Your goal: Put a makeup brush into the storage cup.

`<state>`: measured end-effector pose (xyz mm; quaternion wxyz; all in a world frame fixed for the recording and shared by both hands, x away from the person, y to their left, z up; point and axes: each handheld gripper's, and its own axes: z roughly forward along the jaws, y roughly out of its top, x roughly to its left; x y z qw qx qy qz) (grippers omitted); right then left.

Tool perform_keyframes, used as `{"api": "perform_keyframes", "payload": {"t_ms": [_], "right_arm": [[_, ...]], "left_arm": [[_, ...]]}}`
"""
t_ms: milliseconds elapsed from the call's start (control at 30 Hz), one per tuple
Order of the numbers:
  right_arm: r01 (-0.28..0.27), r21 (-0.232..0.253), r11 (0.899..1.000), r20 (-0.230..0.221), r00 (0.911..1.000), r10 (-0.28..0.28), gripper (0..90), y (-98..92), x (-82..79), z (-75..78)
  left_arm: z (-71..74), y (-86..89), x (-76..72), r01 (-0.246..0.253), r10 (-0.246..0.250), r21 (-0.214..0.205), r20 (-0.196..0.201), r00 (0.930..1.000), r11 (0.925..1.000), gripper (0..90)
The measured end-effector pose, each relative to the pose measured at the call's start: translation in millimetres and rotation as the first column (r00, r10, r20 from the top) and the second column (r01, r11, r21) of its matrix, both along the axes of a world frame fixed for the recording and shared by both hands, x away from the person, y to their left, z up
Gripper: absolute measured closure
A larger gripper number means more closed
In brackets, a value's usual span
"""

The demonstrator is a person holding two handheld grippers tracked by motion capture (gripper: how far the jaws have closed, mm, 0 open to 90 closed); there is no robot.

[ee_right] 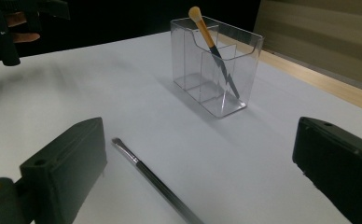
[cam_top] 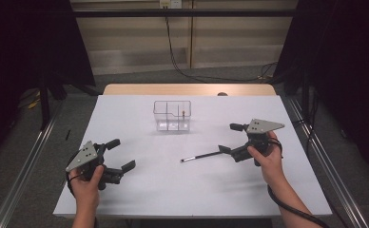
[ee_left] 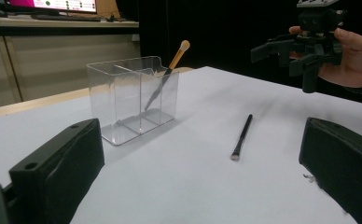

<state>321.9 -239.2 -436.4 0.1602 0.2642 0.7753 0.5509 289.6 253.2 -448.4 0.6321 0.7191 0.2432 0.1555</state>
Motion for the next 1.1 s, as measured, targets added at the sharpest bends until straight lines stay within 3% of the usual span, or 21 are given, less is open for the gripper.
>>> {"api": "perform_keyframes", "payload": {"t_ms": [567,667,933,1100], "right_arm": [[-0.040,-0.054,0.998,-0.035,0.9987,0.038,1.9,15.8,16.7,2.8],[-0.052,-0.082,0.995,-0.052,0.9975,0.048,1.8,19.0,19.3,1.2],[-0.080,-0.169,0.982,-0.088,0.9939,0.066,1.8,24.2,23.0,2.2],[-0.121,-0.251,0.960,-0.149,0.9851,0.085,1.6,31.0,26.7,2.4]], "left_arm": [[-3.0,-1.9,2.5,0.011,-0.011,-0.001,-0.005,0.9999,0.9999,0.0],[-2.5,-2.7,2.6,0.012,-0.012,0.002,-0.005,0.9999,0.9999,0.0],[-3.3,-3.9,3.5,0.021,-0.021,0.005,-0.010,0.9997,0.9998,0.0],[-1.1,-3.3,3.1,0.019,-0.019,-0.011,-0.003,0.9998,0.9998,0.0]]}}
